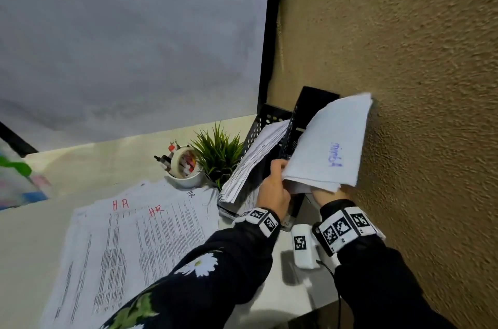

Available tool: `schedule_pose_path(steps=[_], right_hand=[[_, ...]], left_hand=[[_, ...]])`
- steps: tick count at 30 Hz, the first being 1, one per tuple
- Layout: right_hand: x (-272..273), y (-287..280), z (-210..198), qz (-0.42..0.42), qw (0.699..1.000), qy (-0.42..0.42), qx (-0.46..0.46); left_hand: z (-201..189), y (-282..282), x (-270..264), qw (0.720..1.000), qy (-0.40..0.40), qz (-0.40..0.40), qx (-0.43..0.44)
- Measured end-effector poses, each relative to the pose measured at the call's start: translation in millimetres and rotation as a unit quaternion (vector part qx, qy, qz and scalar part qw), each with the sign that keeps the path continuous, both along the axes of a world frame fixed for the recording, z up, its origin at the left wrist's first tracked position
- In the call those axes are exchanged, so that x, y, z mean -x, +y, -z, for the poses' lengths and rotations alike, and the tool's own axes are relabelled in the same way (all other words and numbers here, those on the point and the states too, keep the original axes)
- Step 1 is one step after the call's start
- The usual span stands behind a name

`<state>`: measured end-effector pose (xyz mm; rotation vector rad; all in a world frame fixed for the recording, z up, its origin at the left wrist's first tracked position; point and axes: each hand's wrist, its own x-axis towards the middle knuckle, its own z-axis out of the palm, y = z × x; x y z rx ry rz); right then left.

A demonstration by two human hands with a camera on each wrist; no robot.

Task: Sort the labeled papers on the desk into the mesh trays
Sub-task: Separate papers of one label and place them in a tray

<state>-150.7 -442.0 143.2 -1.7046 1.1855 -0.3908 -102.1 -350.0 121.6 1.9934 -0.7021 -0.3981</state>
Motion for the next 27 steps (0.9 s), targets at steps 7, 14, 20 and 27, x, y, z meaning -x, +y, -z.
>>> schedule_pose_path(steps=[7,14,20,27], right_hand=[[4,-12,-4,-0.041,0.995,0.007,0.092],[4,-5,-16,0.024,0.982,-0.079,0.173],[-15,53,-43,-0.074,0.926,-0.226,0.292],[-42,182,41,-0.339,0.921,-0.135,0.134]], left_hand=[[22,2,0,0.996,-0.025,0.023,-0.088],[11,37,-3,1.0,0.01,-0.006,0.023],[55,169,-23,0.973,0.06,-0.22,0.032],[130,280,-41,0.877,0.162,-0.395,-0.221]])
